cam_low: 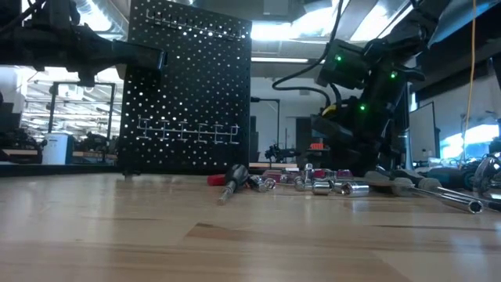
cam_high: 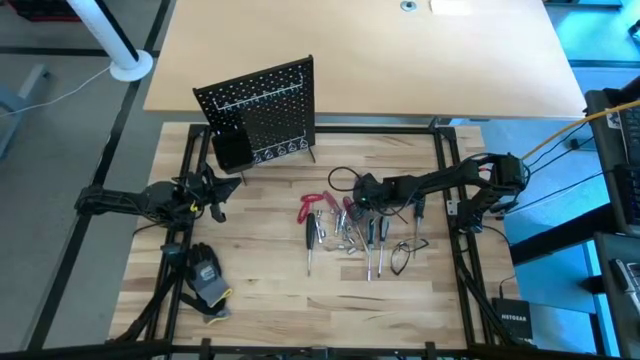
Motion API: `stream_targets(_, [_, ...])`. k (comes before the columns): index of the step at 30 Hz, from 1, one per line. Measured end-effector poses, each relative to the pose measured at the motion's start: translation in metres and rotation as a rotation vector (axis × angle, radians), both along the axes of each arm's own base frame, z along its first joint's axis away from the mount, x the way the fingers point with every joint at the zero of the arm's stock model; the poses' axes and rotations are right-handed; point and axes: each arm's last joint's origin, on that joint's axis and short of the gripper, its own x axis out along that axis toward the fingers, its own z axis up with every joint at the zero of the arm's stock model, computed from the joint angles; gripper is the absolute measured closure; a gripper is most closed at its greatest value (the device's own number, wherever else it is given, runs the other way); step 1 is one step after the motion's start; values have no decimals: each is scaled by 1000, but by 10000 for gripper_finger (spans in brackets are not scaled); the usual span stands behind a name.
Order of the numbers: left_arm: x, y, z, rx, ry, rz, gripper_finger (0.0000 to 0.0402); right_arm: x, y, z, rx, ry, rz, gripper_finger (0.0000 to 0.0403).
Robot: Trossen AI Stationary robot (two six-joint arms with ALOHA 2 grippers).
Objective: Hang tools onto peg board
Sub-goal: Hang the blue screwdriver onto the peg board
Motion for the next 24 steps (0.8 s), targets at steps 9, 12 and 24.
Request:
stream_targets(9, [0,0,0,0,0,0,396,0,-1,-1,-29,8,-6,289])
stream_targets(12, [0,0,0,0,-1,0,396,0,-1,-1,-34,8,-8,280])
stream_targets(24, [0,0,1,-20,-22,-4,396,-7,-2,26,-113,-54,18,288])
